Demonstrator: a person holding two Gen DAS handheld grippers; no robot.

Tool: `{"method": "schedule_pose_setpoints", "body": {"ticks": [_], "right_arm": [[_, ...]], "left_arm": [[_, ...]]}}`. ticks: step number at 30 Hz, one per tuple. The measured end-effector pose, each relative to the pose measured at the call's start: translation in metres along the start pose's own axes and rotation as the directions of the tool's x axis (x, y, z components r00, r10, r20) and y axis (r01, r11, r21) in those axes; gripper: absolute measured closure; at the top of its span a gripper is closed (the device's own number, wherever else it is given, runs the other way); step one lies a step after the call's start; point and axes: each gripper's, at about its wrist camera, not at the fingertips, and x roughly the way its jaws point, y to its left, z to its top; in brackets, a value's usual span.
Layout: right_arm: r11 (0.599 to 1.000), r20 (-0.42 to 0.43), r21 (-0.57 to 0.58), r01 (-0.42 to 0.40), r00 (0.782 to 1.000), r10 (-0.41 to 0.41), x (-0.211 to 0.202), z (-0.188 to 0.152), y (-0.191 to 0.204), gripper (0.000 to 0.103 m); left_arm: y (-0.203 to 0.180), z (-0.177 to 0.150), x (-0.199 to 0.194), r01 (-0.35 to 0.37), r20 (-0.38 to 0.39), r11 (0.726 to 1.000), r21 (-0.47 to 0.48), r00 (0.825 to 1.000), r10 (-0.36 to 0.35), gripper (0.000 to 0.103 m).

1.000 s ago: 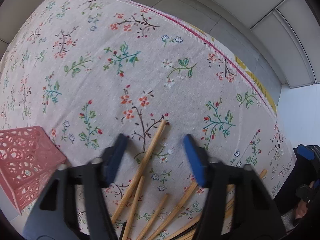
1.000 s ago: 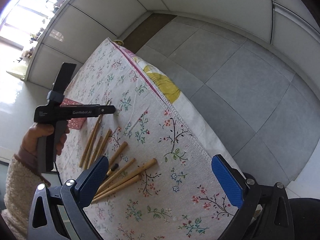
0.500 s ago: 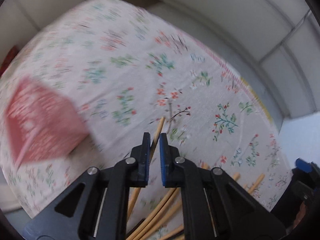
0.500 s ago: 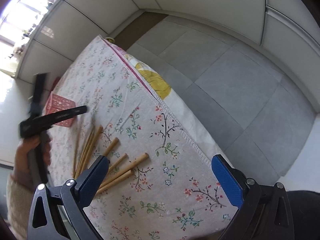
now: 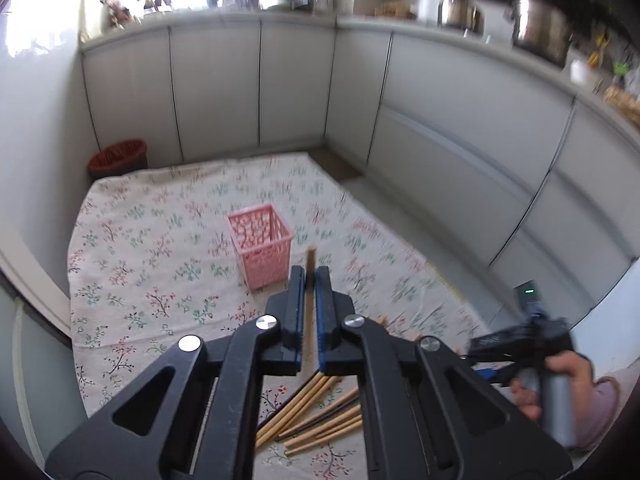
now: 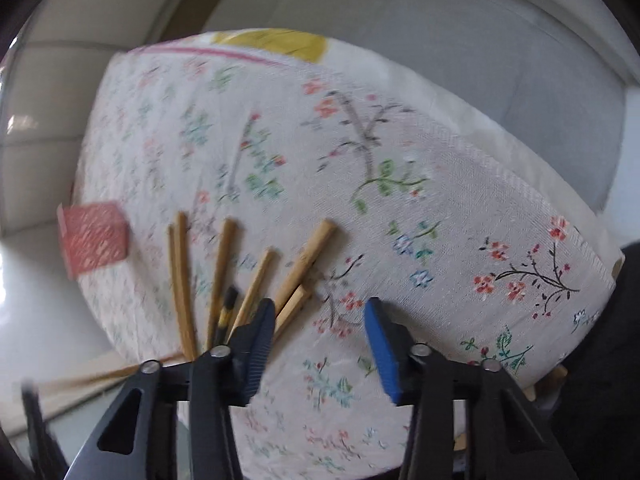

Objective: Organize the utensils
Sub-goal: 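Lower the left tool onto a wooden stick and close it while the right tool grasps another stick, then lift both held sticks upright and lower them into the pink mesh cup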

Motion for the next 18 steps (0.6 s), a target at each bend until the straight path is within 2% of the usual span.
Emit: {"method": "schedule_pose_setpoints", "body": {"ticks": [2,6,8,9,13,16,18], "right_arm": [[1.0,0.039,-0.007,0.012,0.999,-0.011,-0.002,0.003,0.008,0.063],[0.998,0.034,0.012,0.065,0.997,-0.065,0.007,0.01,0.024,0.069],[0.994,0.024,0.001,0.111,0.994,-0.111,0.014,0.006,0.034,0.079],[0.992,0.044,0.0,0.128,0.991,-0.128,0.014,0.005,0.038,0.083],[0.983,0.085,-0.029,0.183,0.98,-0.18,0.022,0.007,0.063,0.088],[0.98,0.101,-0.082,0.181,0.98,-0.173,0.025,0.008,0.078,0.092],[0.985,0.11,-0.114,0.132,0.987,-0.12,0.024,0.009,0.084,0.095]], "left_arm": [[-0.001,-0.001,-0.015,0.012,0.056,1.0,-0.003,0.998,-0.011,0.097],[-0.011,-0.002,-0.026,0.035,0.128,0.999,0.003,0.991,-0.036,0.097],[-0.011,0.0,-0.035,0.048,0.16,0.999,0.004,0.986,-0.048,0.097],[-0.011,0.0,-0.039,0.05,0.171,0.999,0.005,0.984,-0.05,0.097],[-0.008,0.0,-0.049,0.061,0.209,0.998,-0.008,0.976,-0.058,0.097],[-0.007,-0.001,-0.055,0.055,0.228,0.998,-0.015,0.972,-0.05,0.097],[-0.006,0.001,-0.057,0.049,0.234,0.998,-0.028,0.971,-0.041,0.097]]}}
